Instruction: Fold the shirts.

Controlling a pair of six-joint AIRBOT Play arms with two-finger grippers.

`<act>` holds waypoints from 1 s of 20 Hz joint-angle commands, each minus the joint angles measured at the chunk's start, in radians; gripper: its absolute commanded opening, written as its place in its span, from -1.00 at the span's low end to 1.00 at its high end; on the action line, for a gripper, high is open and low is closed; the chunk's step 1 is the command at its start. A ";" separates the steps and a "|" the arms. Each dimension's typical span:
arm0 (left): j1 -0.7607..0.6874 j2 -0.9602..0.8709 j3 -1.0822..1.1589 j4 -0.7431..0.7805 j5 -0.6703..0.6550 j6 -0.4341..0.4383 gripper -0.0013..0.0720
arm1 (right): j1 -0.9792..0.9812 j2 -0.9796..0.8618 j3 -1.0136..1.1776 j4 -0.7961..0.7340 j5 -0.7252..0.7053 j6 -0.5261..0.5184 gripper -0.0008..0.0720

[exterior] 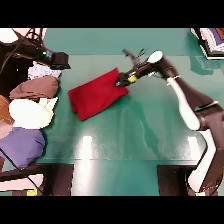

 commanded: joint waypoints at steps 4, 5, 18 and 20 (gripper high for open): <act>-0.108 0.000 0.000 0.001 0.010 -0.001 -0.90 | -0.377 0.309 -0.199 -0.317 -0.013 0.071 -0.94; -0.113 0.000 0.000 -0.001 0.019 -0.001 -0.90 | -0.460 0.361 -0.243 -0.351 -0.028 0.084 -0.94; -0.117 0.000 0.000 -0.008 0.085 -0.008 -0.90 | -1.298 0.856 -0.864 -0.534 -0.234 0.287 -0.94; -0.117 0.000 0.000 -0.008 0.086 -0.008 -0.90 | -1.334 0.919 -0.963 -0.582 -0.236 0.297 -0.94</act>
